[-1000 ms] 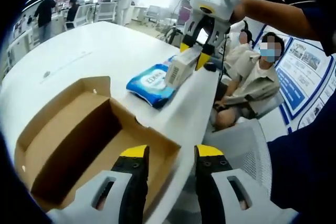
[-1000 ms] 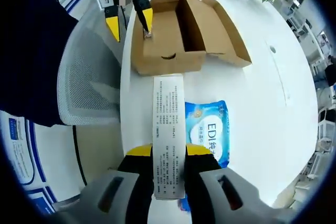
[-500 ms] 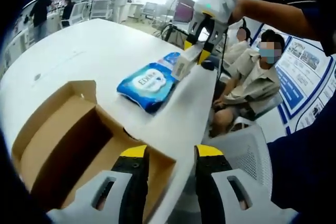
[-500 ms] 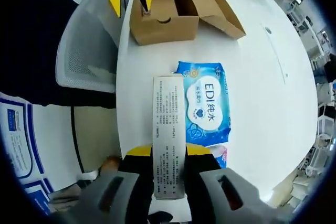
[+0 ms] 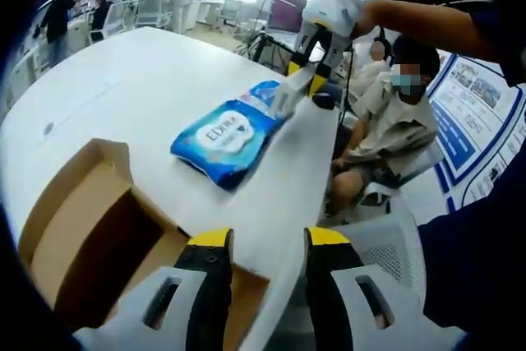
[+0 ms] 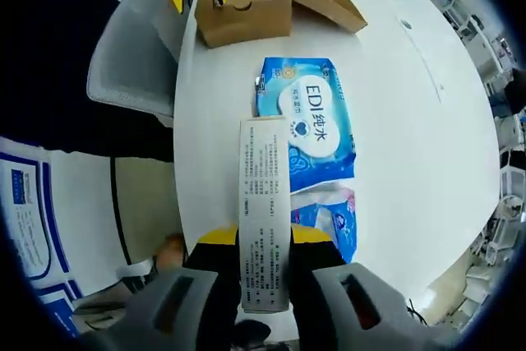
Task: Operate the shoe box by opening the lid, removing the specified soft item, and placing it in the target area until the item is outside and the box remains undamaged.
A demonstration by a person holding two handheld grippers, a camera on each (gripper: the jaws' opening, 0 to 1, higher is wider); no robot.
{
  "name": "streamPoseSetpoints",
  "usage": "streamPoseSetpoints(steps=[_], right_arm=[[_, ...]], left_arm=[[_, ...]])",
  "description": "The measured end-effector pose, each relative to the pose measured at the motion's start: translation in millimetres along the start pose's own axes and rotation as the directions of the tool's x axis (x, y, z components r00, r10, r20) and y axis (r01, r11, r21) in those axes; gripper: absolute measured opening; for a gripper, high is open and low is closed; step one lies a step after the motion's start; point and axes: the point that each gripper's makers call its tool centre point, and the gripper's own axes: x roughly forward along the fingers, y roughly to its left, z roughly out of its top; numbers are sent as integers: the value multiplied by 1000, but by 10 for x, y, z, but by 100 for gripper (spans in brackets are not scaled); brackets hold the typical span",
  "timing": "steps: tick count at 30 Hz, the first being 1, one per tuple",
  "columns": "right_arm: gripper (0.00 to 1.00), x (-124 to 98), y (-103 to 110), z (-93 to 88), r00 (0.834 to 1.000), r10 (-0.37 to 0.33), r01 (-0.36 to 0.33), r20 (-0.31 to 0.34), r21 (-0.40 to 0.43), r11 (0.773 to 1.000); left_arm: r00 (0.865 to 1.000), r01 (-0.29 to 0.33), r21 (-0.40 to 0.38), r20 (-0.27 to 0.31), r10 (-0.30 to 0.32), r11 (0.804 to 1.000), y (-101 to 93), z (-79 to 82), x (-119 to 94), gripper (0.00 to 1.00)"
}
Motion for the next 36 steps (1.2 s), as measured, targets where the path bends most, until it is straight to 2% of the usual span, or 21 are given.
streamPoseSetpoints(steps=[6,14,26,33,36], right_arm=[[18,7,-26,-247,1000,18,-18,-17,4,1000],[18,-38,-105,-458,999,21,-21,-24,5,1000],[18,-58,-277,-530,1000,21,-21,-5,-11,1000],[18,-122,-477,-450,1000,8,-7,23,-22,1000],[18,-128,-529,-398,1000,1,-1,16,-42,999]], left_arm=[[1000,-10,-8,-9,10,1000,1,35,27,33],[1000,-26,-22,-16,26,999,1,73,62,32],[999,-45,-31,-26,44,999,-18,156,125,32],[997,-70,-46,-26,69,997,19,172,109,32],[997,-72,-50,-26,71,996,13,165,107,32]])
